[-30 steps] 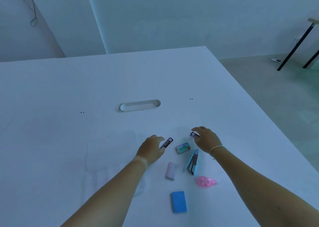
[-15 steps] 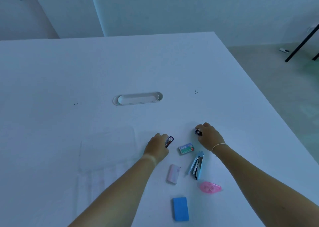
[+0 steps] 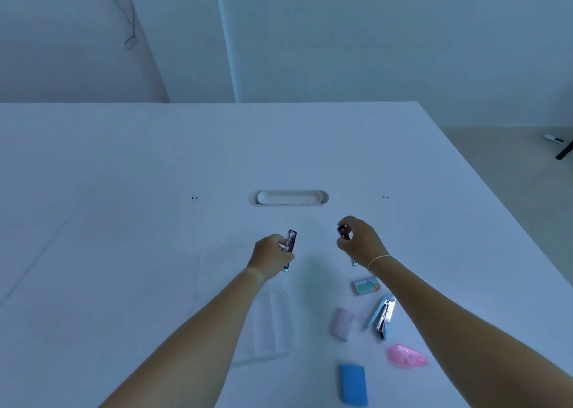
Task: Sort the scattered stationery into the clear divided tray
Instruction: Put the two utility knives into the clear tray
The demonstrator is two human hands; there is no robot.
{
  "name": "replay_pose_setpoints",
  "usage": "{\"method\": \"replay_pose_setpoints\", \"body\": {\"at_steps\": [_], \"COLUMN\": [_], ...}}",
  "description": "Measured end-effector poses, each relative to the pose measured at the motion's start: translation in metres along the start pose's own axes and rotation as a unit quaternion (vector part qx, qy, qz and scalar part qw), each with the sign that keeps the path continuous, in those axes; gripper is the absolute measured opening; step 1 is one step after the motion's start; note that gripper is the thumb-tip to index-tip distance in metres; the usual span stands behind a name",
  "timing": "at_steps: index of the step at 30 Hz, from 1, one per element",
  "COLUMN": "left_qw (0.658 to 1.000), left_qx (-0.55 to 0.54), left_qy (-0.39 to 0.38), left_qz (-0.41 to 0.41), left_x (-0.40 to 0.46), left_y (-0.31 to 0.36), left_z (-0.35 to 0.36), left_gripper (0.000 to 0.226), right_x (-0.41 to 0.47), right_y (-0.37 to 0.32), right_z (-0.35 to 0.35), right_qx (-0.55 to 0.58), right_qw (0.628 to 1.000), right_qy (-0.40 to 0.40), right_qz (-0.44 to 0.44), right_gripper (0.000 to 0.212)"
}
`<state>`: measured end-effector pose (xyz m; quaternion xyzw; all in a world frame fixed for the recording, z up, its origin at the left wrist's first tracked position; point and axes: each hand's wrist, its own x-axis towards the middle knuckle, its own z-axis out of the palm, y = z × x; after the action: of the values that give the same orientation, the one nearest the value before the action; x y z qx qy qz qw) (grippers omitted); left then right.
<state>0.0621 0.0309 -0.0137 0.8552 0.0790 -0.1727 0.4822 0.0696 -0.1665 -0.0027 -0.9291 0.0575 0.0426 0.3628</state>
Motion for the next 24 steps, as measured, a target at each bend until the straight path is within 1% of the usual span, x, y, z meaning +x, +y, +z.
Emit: {"method": "replay_pose_setpoints", "body": {"at_steps": [2,3,5,7,11,18,21,24], "left_qw": [1.0,0.999,0.998,0.998,0.997,0.995,0.996,0.998], "left_qx": [-0.025,-0.033,-0.047,-0.055,-0.069,-0.064,-0.051,-0.025], "left_qy": [0.014,0.018,0.029,0.037,0.034,0.036,0.032,0.025], "left_qz": [-0.005,-0.005,-0.008,-0.01,-0.032,-0.069,-0.071,-0.057], "left_x": [-0.009,-0.014,-0.025,-0.038,-0.057,-0.076,-0.081,-0.081], "left_y": [-0.007,-0.012,-0.022,-0.031,-0.05,-0.092,-0.108,-0.122], "left_z": [-0.023,-0.034,-0.056,-0.073,-0.096,-0.119,-0.119,-0.116], "left_gripper": [0.044,0.051,0.056,0.052,0.035,0.017,0.006,0.009], "right_x": [-0.006,-0.01,-0.018,-0.025,-0.035,-0.058,-0.066,-0.07], "right_y": [-0.021,-0.03,-0.048,-0.064,-0.087,-0.109,-0.113,-0.115], "right_z": [0.009,0.015,0.028,0.043,0.068,0.105,0.114,0.124], "right_qx": [0.043,0.061,0.09,0.109,0.14,0.174,0.173,0.171], "right_qw": [0.999,0.998,0.995,0.992,0.986,0.977,0.976,0.977], "right_qy": [-0.011,-0.017,-0.03,-0.047,-0.074,-0.124,-0.128,-0.126], "right_qz": [-0.009,-0.013,-0.024,-0.034,-0.048,-0.022,-0.013,-0.009], "right_gripper": [0.026,0.026,0.026,0.026,0.02,0.017,0.016,0.016]}}
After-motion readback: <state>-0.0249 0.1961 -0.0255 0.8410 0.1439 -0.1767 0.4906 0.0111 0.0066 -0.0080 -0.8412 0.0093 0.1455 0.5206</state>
